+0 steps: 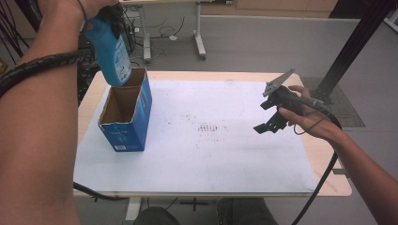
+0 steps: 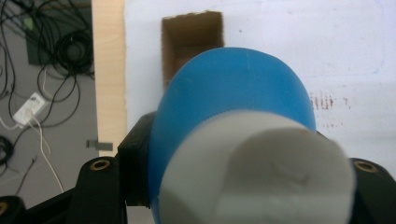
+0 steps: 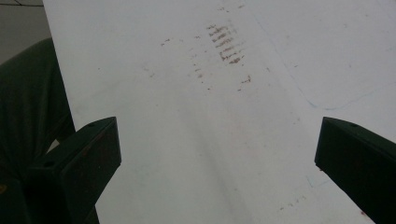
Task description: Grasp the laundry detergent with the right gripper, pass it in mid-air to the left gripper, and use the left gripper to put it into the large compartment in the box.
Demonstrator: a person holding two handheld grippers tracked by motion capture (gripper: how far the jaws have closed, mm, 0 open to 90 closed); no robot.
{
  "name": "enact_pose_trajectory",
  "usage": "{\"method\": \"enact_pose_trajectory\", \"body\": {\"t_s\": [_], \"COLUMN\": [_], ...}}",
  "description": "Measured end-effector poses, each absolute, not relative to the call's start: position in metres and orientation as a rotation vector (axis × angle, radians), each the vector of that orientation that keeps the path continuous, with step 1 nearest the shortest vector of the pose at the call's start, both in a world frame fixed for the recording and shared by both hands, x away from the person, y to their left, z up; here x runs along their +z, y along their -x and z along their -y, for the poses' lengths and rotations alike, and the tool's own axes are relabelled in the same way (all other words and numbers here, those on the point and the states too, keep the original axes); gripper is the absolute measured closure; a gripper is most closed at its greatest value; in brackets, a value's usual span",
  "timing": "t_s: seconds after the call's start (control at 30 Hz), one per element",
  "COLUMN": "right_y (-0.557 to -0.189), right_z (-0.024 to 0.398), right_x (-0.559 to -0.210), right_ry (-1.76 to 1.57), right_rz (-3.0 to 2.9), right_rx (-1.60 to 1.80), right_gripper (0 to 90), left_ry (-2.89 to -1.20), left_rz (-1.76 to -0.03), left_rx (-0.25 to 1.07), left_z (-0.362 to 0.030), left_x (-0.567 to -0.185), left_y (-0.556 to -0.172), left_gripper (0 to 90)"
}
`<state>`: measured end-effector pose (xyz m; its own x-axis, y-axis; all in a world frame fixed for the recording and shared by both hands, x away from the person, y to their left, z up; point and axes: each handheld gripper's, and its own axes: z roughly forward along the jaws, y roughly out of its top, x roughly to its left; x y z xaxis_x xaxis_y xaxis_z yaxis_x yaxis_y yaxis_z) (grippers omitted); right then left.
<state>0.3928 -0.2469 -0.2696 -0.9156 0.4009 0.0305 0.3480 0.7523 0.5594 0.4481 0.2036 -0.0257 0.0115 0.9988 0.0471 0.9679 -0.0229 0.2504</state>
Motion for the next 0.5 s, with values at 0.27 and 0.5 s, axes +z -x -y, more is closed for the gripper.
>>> {"method": "enact_pose_trajectory", "body": {"t_s": [0.27, 0.5], "right_y": [-0.393, -0.392], "right_z": [0.248, 0.249], "right_x": [-0.271, -0.273], "right_ry": [-0.621, -0.607], "right_rz": [-2.850, -2.852], "right_rx": [0.882, 0.888], "right_gripper": [0.3, 0.3], "left_ry": [-2.036, -2.002], "left_rz": [-2.175, -2.213], "left_rx": [0.305, 0.288], "left_z": [-0.217, -0.224], "left_x": [-0.031, -0.042], "left_y": [-0.448, -0.448], "left_gripper": [37.0, 36.9]}}
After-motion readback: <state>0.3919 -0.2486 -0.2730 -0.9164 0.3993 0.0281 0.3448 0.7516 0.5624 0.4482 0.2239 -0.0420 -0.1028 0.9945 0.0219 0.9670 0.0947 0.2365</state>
